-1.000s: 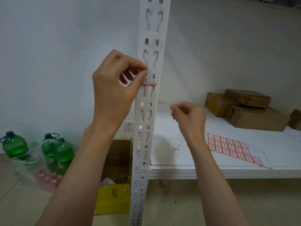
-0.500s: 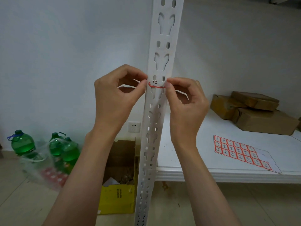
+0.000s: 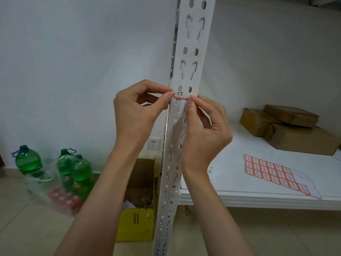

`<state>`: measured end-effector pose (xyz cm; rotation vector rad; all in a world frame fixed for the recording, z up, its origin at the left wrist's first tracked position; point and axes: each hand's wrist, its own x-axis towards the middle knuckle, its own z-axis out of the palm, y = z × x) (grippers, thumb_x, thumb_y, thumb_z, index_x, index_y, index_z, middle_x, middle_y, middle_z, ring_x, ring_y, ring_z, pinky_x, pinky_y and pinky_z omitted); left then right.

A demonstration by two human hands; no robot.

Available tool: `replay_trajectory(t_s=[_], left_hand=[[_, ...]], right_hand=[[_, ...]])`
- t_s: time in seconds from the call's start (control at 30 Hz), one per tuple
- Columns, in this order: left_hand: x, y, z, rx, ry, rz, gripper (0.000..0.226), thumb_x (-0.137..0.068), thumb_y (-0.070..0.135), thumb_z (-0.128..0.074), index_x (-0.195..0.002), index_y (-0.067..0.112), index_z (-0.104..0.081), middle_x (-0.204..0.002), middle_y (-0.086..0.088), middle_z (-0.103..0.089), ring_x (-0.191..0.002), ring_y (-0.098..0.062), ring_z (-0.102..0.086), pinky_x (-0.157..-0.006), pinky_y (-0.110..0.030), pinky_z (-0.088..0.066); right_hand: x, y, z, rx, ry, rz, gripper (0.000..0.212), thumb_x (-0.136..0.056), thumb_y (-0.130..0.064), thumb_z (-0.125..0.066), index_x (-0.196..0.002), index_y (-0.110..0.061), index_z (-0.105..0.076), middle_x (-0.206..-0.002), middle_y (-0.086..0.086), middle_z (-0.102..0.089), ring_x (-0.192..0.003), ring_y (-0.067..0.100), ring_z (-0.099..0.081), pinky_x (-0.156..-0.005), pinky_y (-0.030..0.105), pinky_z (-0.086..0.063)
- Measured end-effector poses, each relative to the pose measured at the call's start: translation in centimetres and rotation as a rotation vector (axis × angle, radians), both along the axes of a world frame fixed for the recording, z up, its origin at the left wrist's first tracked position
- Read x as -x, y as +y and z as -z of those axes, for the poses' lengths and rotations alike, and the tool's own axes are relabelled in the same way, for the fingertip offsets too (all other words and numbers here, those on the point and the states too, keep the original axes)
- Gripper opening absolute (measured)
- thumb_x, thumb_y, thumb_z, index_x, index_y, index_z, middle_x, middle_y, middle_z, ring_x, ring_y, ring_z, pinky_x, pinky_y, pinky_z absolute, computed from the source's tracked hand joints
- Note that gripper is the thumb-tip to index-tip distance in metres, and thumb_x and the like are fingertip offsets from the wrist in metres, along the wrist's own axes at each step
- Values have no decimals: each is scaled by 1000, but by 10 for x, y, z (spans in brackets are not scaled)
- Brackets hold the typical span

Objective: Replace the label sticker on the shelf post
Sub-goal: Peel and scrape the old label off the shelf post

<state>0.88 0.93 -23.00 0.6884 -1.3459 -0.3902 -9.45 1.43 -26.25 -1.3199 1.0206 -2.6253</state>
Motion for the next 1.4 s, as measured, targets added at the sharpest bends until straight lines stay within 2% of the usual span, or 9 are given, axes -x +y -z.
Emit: replay_trajectory(t_s=[0.2,0.47,0.63,0.73,0.83,1.0,1.17,1.3,1.4], left_hand=[[0,0,2,-17,4,4,6,-85,14,-78,-90,16,-75,-89,4,-76,-76,-15,-71,-76,-40,-63],[1,1,1,-36,-6,-12,7,-86,15,-77,-92,16,-74,-91,5,-75,-79,-15,-72,-76,-32,-62],[9,1,-6,-34,-121,-42,34,-89,25,-74,-121,19,-65,-105,11,-69,-80,-1,-66,-66,-13,-55],[20,2,-8,-45,-230,-99,50,-86,34,-75,-131,20,-60,-113,13,-66,-75,9,-60,-63,-6,-49],[28,2,-9,-51,-230,-172,50,-84,38,-76,-128,21,-59,-112,12,-65,-67,6,-60,-63,-2,-47],[34,0,-13,-67,-261,-247,48,-80,43,-75,-119,21,-57,-108,12,-63,-76,-10,-62,-64,-9,-50],[34,1,-16,-83,-285,-263,42,-79,44,-74,-111,25,-53,-102,18,-57,-80,-5,-63,-64,-8,-49],[33,1,-16,-88,-291,-260,44,-82,41,-74,-116,21,-55,-112,13,-61,-92,-14,-66,-78,-20,-57],[33,0,-16,-71,-285,-282,46,-82,41,-75,-118,18,-57,-120,6,-66,-95,-16,-67,-81,-25,-59]], right_hand=[[-8,0,-1,19,-54,-3,16,-88,-7,-76,-98,-20,-75,-100,-1,-72,-97,15,-70,-84,22,-58],[-11,4,-1,-23,38,10,8,-86,-8,-78,-92,-13,-77,-104,1,-66,-102,13,-64,-83,13,-53],[0,8,-8,-59,-123,-168,15,-94,1,-63,-102,-12,-64,-98,3,-72,-95,18,-71,-85,33,-60],[13,10,-17,-99,-180,-292,19,-97,3,-53,-109,-10,-60,-94,2,-76,-90,17,-75,-83,30,-60],[21,9,-18,-150,-188,-377,17,-100,1,-50,-108,-5,-63,-82,-8,-77,-83,12,-75,-75,22,-59],[29,7,-19,-183,-154,-423,17,-100,1,-49,-110,-3,-63,-83,-6,-77,-80,13,-75,-74,23,-59],[32,6,-19,-183,-143,-443,16,-101,0,-49,-103,-4,-65,-85,-1,-76,-78,11,-74,-73,23,-58],[33,6,-18,-189,-110,-440,20,-100,3,-47,-100,-2,-66,-87,-2,-75,-79,9,-73,-73,22,-58],[33,6,-17,-194,-92,-439,22,-99,4,-47,-95,-5,-67,-89,-2,-75,-80,9,-73,-74,23,-58]])
